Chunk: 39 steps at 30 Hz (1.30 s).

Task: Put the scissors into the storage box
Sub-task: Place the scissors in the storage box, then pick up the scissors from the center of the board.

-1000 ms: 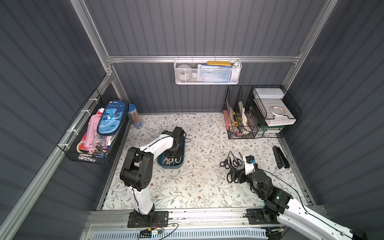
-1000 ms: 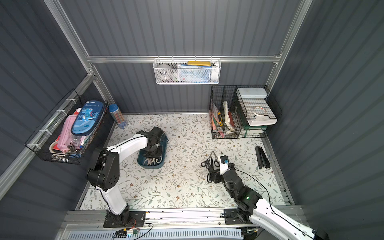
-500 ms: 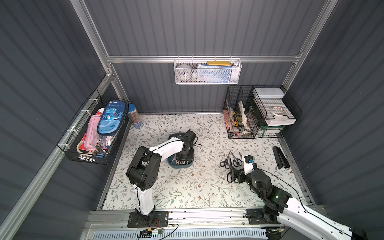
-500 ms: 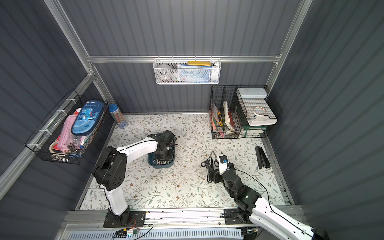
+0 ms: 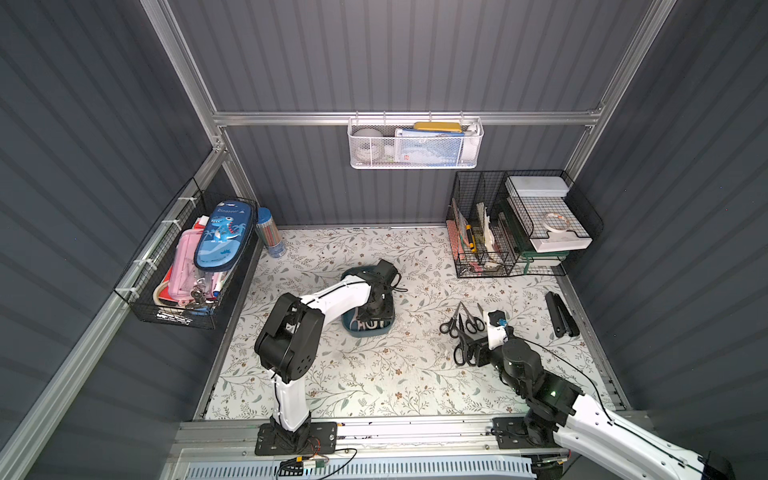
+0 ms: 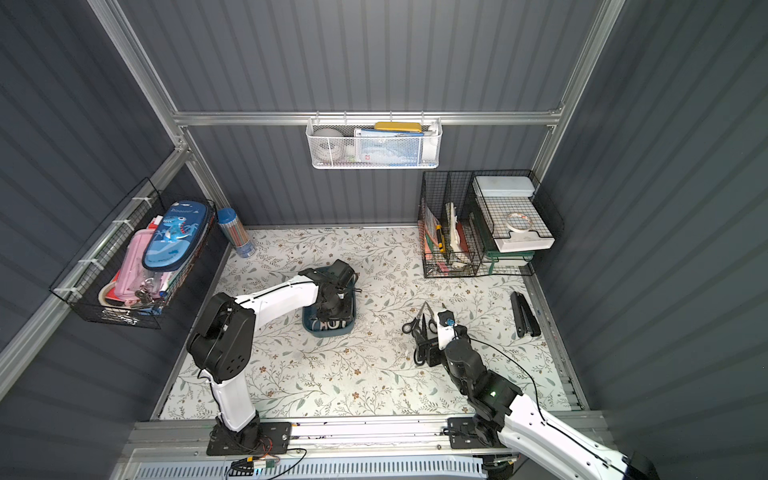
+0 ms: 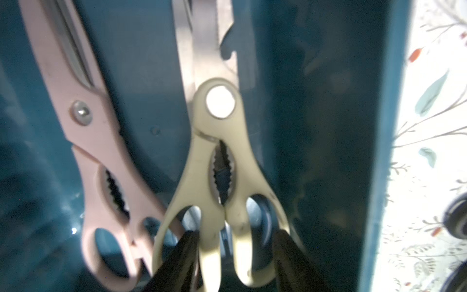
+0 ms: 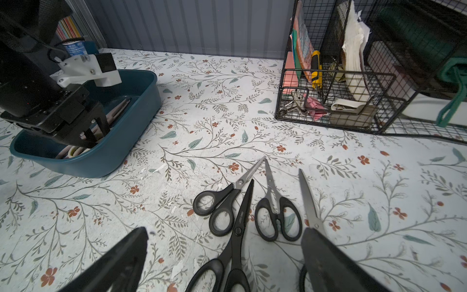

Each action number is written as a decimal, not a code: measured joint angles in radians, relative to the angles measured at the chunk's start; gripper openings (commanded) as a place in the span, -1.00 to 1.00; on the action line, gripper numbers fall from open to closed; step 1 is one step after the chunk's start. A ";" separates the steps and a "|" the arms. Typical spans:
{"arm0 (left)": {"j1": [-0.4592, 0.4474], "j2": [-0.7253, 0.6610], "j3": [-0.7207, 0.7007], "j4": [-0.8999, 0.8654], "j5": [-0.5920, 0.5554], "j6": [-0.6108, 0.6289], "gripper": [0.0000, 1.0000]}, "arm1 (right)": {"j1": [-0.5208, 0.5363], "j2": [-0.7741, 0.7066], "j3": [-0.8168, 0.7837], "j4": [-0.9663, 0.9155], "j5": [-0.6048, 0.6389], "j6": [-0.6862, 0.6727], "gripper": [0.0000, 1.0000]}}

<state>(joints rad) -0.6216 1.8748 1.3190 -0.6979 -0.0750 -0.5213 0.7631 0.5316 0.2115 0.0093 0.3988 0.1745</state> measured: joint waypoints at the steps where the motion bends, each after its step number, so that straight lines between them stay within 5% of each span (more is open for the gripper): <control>1: 0.000 0.000 0.014 -0.004 -0.004 0.000 0.08 | 0.000 0.000 0.000 0.000 0.000 0.000 0.98; 4: 0.000 -0.007 0.062 -0.008 -0.020 -0.001 0.11 | 0.000 0.001 0.000 0.002 0.000 0.000 0.98; 7: 0.000 -0.064 0.087 0.003 -0.059 0.003 0.41 | 0.000 0.002 0.000 0.002 0.001 0.000 0.98; 16: 0.000 -0.555 -0.168 0.116 -0.309 0.111 0.66 | -0.018 0.139 0.078 -0.018 0.029 0.029 0.98; 19: 0.000 -0.707 -0.285 0.134 -0.342 0.191 0.98 | -0.051 0.332 0.252 -0.133 0.005 0.106 0.79; 23: 0.000 -0.924 -0.439 0.169 -0.309 0.313 0.99 | -0.076 0.533 0.479 -0.309 -0.079 0.202 0.44; 28: -0.001 -1.130 -0.595 0.237 -0.160 0.436 0.99 | -0.194 0.619 0.525 -0.503 -0.257 0.303 0.13; 33: -0.002 -1.128 -0.650 0.275 -0.066 0.513 0.99 | -0.236 0.636 0.515 -0.623 -0.373 0.330 -0.08; 39: -0.002 -0.953 -0.644 0.319 0.066 0.566 0.99 | -0.209 0.777 0.520 -0.689 -0.406 0.325 -0.12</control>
<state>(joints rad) -0.6231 0.9218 0.6754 -0.3794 -0.0086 0.0448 0.5545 1.3090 0.7315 -0.6800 -0.0074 0.4999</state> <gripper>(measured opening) 0.994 0.441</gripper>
